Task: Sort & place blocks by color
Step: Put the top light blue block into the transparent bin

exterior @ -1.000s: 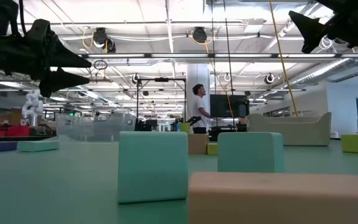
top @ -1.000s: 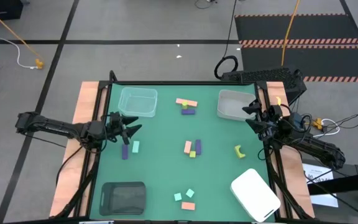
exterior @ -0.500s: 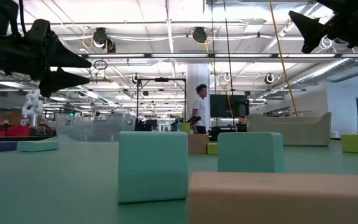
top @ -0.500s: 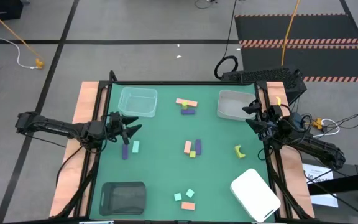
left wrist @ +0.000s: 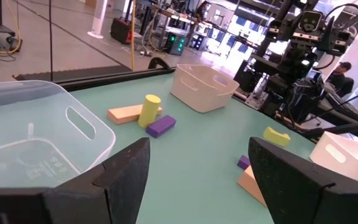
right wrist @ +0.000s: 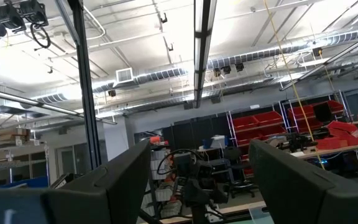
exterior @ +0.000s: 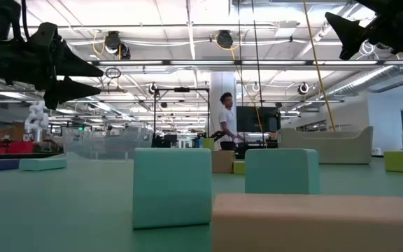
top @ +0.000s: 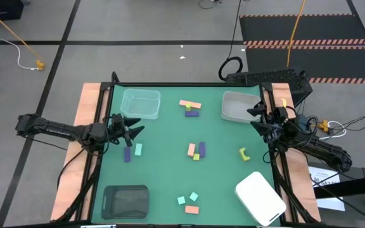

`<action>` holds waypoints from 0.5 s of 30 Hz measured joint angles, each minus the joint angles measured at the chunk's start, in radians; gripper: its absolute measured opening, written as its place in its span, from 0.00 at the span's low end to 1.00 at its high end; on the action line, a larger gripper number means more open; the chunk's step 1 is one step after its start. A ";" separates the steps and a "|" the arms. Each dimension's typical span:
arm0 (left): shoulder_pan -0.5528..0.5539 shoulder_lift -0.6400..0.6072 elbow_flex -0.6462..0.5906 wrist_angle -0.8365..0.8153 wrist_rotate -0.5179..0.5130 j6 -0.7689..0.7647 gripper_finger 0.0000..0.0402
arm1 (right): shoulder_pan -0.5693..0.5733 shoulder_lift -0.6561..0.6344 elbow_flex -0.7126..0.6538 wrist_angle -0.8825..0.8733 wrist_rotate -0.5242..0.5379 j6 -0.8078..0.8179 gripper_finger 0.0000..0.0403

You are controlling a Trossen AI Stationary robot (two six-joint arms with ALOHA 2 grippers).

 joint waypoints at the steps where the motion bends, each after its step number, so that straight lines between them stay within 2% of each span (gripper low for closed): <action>1: 0.000 0.000 0.000 0.001 0.000 0.001 0.68 | 0.000 0.000 0.000 0.000 0.000 0.000 0.66; 10: 0.001 0.000 0.000 0.052 -0.002 0.003 0.68 | 0.000 0.000 0.000 0.000 0.000 0.000 0.66; 15: 0.001 0.000 0.000 0.170 -0.002 -0.004 0.68 | 0.000 0.000 0.000 0.000 0.000 0.000 0.66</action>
